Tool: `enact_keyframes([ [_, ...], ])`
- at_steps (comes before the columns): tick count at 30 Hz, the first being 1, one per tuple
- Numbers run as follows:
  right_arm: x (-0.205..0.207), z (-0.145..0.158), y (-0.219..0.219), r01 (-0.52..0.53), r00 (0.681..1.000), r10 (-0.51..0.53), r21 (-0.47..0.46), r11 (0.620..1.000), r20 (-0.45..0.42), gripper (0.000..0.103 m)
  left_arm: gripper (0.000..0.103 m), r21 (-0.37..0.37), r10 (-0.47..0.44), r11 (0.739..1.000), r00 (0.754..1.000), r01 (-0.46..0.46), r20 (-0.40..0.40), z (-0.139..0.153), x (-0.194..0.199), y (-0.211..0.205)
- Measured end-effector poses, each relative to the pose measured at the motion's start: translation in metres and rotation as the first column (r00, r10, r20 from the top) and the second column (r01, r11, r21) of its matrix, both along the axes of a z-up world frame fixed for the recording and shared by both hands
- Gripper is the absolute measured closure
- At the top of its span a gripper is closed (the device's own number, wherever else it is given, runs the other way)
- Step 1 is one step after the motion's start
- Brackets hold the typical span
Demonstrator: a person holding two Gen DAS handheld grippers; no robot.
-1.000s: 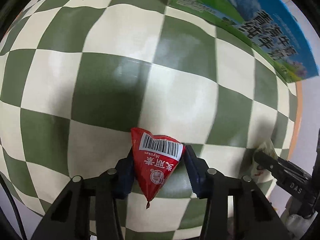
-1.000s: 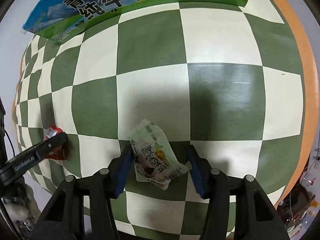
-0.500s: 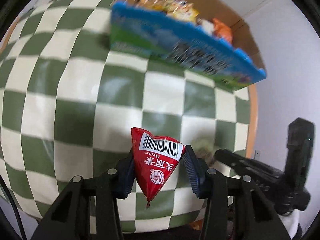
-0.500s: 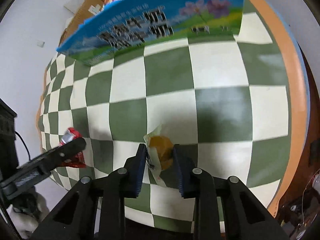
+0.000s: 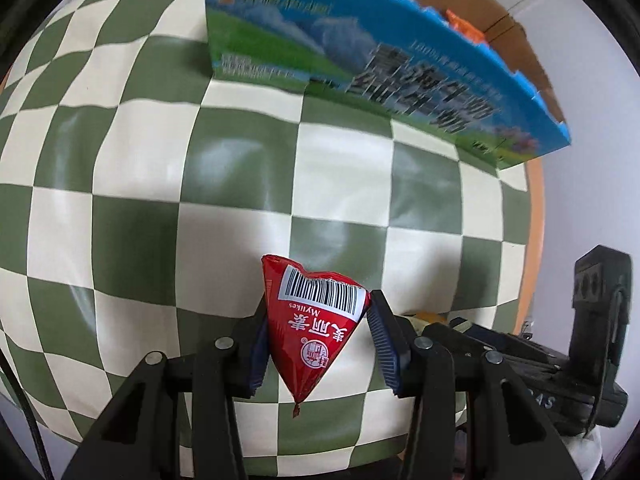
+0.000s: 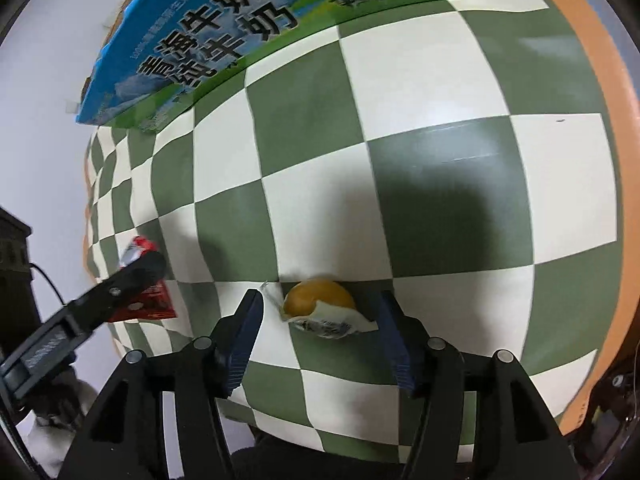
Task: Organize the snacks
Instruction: 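Carry both packets into the cardboard box and open both tools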
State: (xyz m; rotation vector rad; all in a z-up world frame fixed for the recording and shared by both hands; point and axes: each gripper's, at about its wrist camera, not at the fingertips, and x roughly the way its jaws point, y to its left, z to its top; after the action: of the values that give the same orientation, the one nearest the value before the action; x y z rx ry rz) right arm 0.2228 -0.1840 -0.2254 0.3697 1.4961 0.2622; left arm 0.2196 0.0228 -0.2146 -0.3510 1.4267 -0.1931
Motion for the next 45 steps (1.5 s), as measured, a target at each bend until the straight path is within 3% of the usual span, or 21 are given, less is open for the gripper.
enact_keyframes([
  [4, -0.002, -0.011, 0.023, -0.1, 0.995, 0.1, -0.09, 0.991, 0.0, 0.037, 0.061, 0.015, 0.0, 1.0, 1.0, 0.0, -0.014, -0.006, -0.001, -0.001],
  [5, -0.003, -0.016, 0.028, -0.117, 0.993, 0.12, -0.133, 0.984, 0.012, 0.042, 0.061, 0.02, 0.0, 1.0, 1.0, 0.001, -0.013, -0.006, -0.002, 0.0],
  [6, -0.003, -0.018, 0.03, -0.122, 0.992, 0.127, -0.152, 0.981, 0.025, 0.056, 0.061, 0.026, 0.0, 1.0, 1.0, 0.0, -0.011, -0.006, -0.002, -0.001],
  [7, -0.004, -0.02, 0.032, -0.123, 0.991, 0.13, -0.167, 0.978, 0.034, 0.059, 0.061, 0.028, 0.001, 1.0, 1.0, 0.0, -0.01, -0.006, -0.001, -0.001],
  [13, -0.009, -0.004, 0.03, -0.104, 0.99, 0.116, -0.152, 0.983, 0.074, 0.061, 0.061, 0.025, 0.005, 1.0, 1.0, -0.005, -0.003, 0.001, 0.0, -0.001],
  [17, -0.007, 0.029, 0.021, -0.08, 0.987, 0.092, -0.094, 0.992, 0.129, 0.061, 0.061, 0.002, -0.001, 1.0, 0.999, 0.001, 0.035, 0.023, 0.002, -0.002],
  [22, 0.009, 0.105, 0.013, -0.076, 0.962, 0.086, -0.047, 0.996, 0.258, 0.061, 0.061, -0.055, -0.02, 0.998, 0.994, 0.026, 0.105, 0.069, 0.019, -0.004],
  [27, 0.049, 0.185, -0.003, -0.07, 0.918, 0.079, -0.036, 0.997, 0.389, 0.06, 0.061, -0.068, -0.054, 0.995, 0.976, 0.07, 0.209, 0.124, 0.058, -0.013],
  [31, 0.097, 0.214, -0.007, -0.054, 0.898, 0.081, -0.076, 0.996, 0.432, 0.06, 0.06, -0.036, -0.07, 0.996, 0.97, 0.08, 0.234, 0.141, 0.105, -0.016],
  [38, 0.17, 0.197, -0.014, -0.013, 0.93, 0.064, -0.142, 0.99, 0.362, 0.06, 0.06, 0.022, -0.073, 0.997, 0.991, 0.071, 0.116, 0.107, 0.186, -0.012],
  [45, 0.207, 0.135, -0.024, 0.002, 0.976, 0.026, -0.131, 0.991, 0.217, 0.06, 0.06, 0.059, -0.064, 0.996, 0.998, 0.064, -0.002, 0.059, 0.21, -0.015],
])
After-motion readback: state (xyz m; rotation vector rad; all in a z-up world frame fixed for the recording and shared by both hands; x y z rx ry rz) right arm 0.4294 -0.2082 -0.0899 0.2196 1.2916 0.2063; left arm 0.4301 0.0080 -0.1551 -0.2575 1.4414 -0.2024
